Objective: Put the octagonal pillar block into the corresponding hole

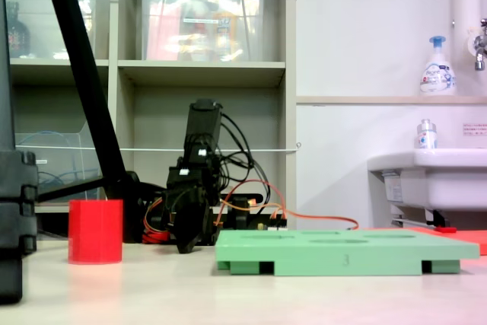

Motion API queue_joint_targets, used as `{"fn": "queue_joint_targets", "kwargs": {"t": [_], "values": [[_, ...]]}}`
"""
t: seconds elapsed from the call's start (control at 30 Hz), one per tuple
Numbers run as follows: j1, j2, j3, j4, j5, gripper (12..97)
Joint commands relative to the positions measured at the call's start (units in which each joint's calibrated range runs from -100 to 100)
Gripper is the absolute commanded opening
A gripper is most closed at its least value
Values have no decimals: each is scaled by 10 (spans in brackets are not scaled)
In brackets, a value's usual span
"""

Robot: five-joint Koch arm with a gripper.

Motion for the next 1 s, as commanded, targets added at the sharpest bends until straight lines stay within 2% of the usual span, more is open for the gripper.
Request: {"fn": "queue_joint_targets", "kwargs": {"t": [0.0, 0.53, 0.6, 0.7, 0.97], "values": [[0, -4, -22, -17, -2, 486], [0, -4, -22, -17, -2, 485], [-12, -4, -22, -22, 45, 464], [-41, -4, -22, -30, 165, 495], [-42, -4, -22, -33, 169, 495]]}}
